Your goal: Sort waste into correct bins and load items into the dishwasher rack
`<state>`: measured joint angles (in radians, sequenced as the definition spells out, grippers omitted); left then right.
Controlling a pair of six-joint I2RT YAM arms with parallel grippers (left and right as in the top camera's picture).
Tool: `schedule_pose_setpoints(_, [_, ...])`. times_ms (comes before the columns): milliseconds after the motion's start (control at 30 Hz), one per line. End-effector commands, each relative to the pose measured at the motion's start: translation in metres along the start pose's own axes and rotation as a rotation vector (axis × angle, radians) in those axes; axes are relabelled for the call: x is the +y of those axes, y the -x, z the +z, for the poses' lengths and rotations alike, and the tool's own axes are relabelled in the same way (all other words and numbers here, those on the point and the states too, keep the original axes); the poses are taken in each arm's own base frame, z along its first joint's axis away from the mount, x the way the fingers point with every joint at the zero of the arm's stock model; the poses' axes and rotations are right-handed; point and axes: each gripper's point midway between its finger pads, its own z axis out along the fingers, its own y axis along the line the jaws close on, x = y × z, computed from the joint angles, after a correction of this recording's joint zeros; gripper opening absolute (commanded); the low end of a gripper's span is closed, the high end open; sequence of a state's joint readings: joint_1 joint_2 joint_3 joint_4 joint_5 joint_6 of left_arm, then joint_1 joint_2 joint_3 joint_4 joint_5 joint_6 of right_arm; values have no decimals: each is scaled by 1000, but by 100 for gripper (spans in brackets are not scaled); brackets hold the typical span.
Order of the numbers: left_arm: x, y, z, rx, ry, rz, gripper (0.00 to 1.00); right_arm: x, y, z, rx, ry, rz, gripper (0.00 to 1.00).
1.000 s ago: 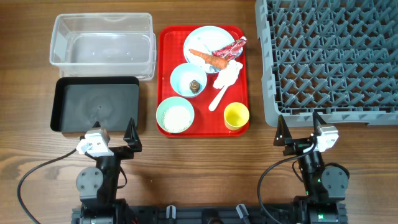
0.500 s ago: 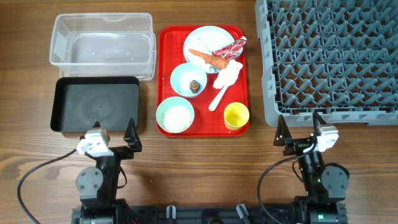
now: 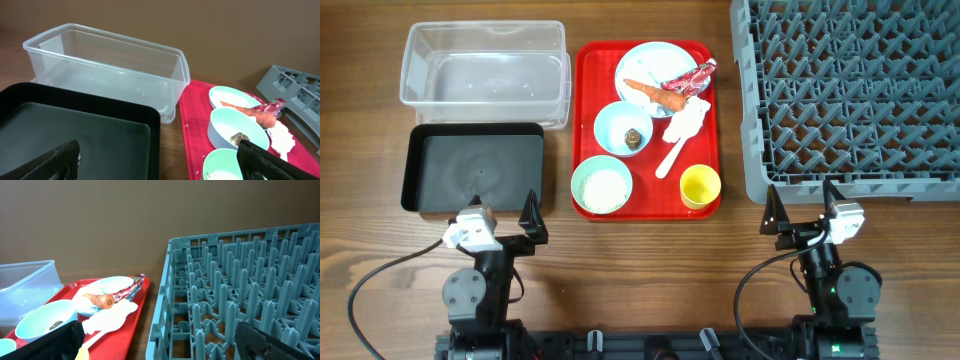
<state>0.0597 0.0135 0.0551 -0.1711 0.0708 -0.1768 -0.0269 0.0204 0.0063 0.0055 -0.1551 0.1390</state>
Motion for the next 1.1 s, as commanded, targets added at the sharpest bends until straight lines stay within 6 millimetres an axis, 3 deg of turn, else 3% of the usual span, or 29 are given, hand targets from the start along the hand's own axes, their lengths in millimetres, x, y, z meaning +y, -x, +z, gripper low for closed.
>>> schedule_pose_setpoints(0, [2, -1, 0, -6, 12, 16, 100, -2, 3, 0, -15, -13, 15, 100])
schedule_pose_setpoints(100, [2, 1, 0, -10, 10, 13, 100, -17, 17, -2, -75, -106, 13, 100])
schedule_pose_setpoints(200, [-7, 13, 0, -60, -33, 14, 100, -12, 53, -7, -225, -87, -3, 100])
schedule_pose_setpoints(333, [-13, 38, -5, -138, -51, 21, 100, -4, 79, -13, -319, -51, -14, 100])
schedule_pose_setpoints(400, [-18, 55, -11, -161, -57, 23, 100, 3, 101, -20, -367, -27, -25, 100])
schedule_pose_setpoints(633, [-27, 89, -13, -116, -46, 20, 100, 21, 142, -17, -351, 27, -114, 100])
schedule_pose_setpoints(833, [-32, 118, 11, 74, 0, 8, 100, 31, 194, 24, -263, 68, -138, 100])
schedule_pose_setpoints(933, [-36, 136, 25, 161, 21, 1, 100, 40, 207, 52, -183, 124, -132, 100])
schedule_pose_setpoints(1067, [-38, 145, 40, 308, 52, -11, 100, 47, 220, 83, -91, 171, -191, 100])
